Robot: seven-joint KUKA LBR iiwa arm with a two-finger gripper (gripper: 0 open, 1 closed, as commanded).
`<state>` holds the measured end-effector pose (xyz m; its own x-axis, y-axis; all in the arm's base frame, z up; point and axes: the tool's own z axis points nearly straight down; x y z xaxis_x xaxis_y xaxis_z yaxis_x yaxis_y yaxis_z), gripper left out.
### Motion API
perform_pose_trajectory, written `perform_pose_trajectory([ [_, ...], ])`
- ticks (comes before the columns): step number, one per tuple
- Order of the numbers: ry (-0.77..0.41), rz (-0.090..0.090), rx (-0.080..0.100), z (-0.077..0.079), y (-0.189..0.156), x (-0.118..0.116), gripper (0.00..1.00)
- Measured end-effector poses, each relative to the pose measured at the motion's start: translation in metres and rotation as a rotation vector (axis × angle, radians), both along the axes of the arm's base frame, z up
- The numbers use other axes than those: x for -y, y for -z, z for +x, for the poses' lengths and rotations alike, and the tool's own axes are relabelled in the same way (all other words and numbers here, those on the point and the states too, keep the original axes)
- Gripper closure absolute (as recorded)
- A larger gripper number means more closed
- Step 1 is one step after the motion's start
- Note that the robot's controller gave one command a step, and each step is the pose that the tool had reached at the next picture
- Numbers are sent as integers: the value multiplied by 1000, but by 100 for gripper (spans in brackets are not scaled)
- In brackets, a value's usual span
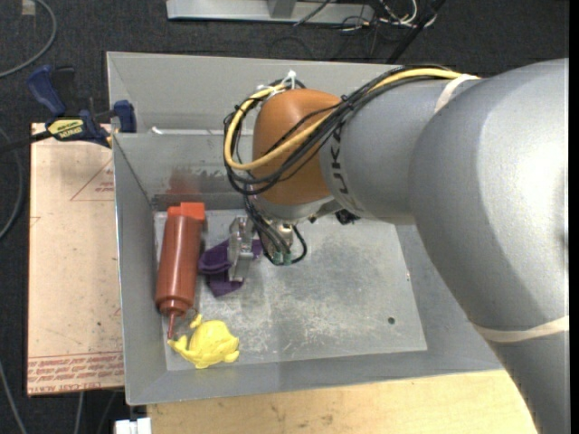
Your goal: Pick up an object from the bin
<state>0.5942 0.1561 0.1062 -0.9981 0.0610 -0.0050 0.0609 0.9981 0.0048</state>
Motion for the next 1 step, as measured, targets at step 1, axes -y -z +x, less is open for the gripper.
perform_pose_trajectory([
  [1, 9, -2, -10, -1, -30, 0, 100],
])
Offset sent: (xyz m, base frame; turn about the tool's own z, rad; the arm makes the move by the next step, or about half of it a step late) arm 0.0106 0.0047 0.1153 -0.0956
